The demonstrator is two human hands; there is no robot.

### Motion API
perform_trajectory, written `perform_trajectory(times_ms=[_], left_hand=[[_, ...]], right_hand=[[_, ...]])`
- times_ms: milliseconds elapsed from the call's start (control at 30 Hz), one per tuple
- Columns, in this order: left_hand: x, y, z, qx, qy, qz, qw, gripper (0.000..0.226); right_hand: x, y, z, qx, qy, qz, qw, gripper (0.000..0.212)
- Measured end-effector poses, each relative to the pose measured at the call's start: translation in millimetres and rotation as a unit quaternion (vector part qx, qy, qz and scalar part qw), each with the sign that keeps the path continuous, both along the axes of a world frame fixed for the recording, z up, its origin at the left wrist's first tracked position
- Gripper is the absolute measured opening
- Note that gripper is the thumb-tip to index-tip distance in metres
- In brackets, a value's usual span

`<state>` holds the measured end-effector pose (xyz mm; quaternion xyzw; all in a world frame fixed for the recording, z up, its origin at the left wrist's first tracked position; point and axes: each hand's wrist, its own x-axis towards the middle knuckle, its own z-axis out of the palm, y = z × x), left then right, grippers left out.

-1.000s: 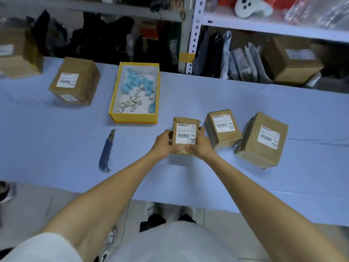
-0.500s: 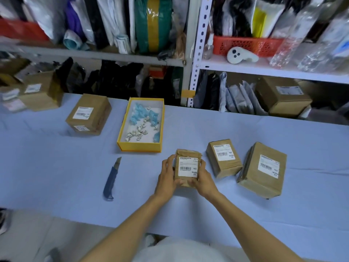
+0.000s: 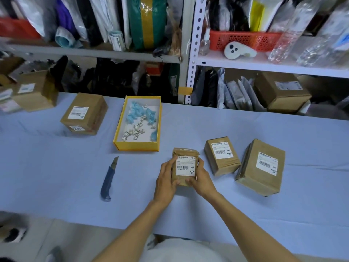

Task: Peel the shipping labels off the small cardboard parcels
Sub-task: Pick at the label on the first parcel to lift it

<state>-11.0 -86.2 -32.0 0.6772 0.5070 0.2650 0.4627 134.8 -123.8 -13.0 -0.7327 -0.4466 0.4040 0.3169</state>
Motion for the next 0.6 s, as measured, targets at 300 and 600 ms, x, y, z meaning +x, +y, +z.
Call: perform_trajectory(times_ms=[300, 600], left_hand=[[0.7, 8.9, 15.2, -0.046, -0.042, 0.008, 0.998, 0.074], [-1.5, 18.8, 25.9, -0.052, -0.049, 0.001, 0.997, 0.06]], right_hand=[[0.8, 0.5, -0.1, 0.002, -0.018, 0.012, 1.0, 0.069], [0.1, 1.4, -0.6, -0.004, -0.03, 0.017, 0.999, 0.067]])
